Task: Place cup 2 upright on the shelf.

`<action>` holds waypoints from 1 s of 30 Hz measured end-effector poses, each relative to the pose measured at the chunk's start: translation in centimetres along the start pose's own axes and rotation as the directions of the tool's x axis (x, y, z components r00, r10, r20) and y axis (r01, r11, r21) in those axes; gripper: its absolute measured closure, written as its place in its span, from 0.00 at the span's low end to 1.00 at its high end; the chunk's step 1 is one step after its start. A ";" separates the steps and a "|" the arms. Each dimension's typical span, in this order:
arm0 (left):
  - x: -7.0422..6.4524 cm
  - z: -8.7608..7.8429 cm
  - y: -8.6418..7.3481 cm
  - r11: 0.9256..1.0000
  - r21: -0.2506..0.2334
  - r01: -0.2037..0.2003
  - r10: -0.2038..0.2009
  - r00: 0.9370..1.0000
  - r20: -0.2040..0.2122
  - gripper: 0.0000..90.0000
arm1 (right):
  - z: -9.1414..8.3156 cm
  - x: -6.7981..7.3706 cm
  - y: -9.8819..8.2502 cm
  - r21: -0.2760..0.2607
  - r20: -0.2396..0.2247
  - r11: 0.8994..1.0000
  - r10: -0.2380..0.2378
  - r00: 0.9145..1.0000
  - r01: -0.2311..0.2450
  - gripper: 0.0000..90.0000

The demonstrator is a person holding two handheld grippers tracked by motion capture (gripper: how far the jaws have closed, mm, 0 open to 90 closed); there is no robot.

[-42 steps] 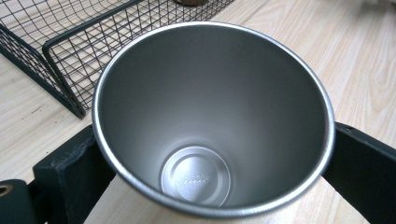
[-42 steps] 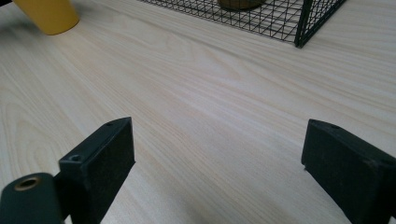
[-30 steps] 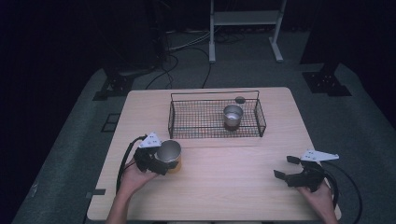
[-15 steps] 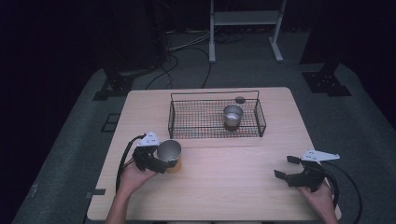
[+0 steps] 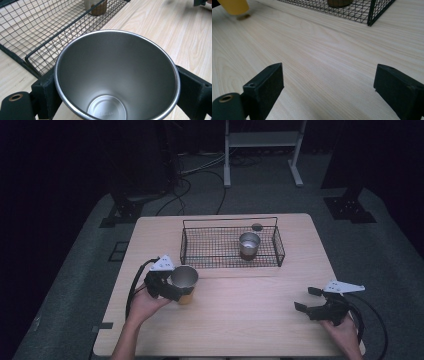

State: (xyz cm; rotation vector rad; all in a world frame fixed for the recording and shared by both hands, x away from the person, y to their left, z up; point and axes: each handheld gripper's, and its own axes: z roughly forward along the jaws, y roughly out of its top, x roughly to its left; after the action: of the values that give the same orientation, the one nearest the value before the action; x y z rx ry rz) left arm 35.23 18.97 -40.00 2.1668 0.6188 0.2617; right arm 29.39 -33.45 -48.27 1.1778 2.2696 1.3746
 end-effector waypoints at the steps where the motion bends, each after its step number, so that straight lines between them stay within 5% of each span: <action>1: 0.0 0.0 0.2 1.000 -0.001 -0.001 0.001 1.000 0.001 0.10 | 0.0 0.0 0.0 0.000 0.000 1.000 0.000 1.000 0.000 0.09; 30: 0.8 -0.6 6.5 0.997 0.019 -0.077 0.077 0.997 0.010 0.10 | 0.1 0.0 0.0 -0.008 -0.001 1.000 0.007 1.000 -0.007 0.09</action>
State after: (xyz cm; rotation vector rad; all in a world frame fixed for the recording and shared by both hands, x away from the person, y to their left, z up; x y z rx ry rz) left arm 37.89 16.44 -34.52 2.2124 0.5357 0.2877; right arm 29.46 -33.38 -48.33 1.1848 2.2605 1.3852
